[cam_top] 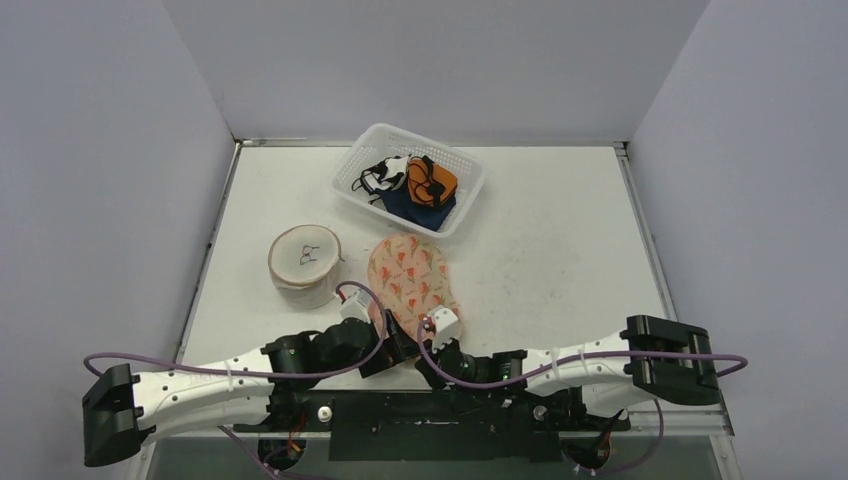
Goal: Unzip the laundry bag and remove the bra
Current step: Unzip the laundry bag at the center of the board.
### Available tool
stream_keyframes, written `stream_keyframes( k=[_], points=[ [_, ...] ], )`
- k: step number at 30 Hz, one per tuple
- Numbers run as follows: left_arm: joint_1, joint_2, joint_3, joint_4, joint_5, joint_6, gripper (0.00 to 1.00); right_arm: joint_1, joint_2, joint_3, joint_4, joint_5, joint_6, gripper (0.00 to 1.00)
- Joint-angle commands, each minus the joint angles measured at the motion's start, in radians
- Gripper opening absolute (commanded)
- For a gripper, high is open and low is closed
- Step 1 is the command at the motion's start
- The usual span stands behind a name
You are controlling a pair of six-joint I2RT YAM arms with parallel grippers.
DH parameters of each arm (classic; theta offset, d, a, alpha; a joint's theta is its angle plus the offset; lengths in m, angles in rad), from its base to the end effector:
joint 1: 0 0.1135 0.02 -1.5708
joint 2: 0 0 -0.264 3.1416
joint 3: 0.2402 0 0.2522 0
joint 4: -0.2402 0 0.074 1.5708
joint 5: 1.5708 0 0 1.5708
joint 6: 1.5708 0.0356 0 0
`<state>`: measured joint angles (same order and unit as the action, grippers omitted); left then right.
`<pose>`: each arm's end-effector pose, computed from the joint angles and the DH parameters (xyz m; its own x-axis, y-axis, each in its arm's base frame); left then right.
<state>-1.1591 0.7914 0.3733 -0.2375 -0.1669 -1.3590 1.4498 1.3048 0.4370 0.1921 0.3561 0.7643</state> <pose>0.0731 -0.1527 0.1901 -0.8833 -0.3863 -0.2657 -0.0596 0.6545 -0.7537 0.0411 0.2353 0.1530 -0.6757 -0.1830 -0.7141 -0.5957 0.7063 0.3826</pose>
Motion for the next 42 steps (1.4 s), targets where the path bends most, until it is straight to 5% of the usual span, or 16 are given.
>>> stream_keyframes(
  k=[1,6,15,29,42],
  points=[
    [-0.061,-0.001,-0.028,-0.015,-0.071,-0.091,0.87,-0.006,0.075,0.112,0.118,-0.047,-0.084,0.05],
    [-0.06,0.043,-0.045,0.026,-0.158,-0.142,0.83,-0.008,0.114,0.14,0.127,-0.068,-0.089,0.05],
    [0.053,0.098,-0.093,0.147,-0.149,-0.147,0.58,-0.006,0.044,0.079,0.149,-0.058,-0.056,0.05],
    [0.133,0.148,-0.076,0.173,-0.124,-0.084,0.0,-0.006,-0.061,0.044,0.019,-0.007,-0.026,0.05],
    [0.192,0.205,-0.041,0.221,-0.025,0.041,0.0,-0.007,-0.276,-0.095,-0.183,0.099,0.084,0.05]
  ],
)
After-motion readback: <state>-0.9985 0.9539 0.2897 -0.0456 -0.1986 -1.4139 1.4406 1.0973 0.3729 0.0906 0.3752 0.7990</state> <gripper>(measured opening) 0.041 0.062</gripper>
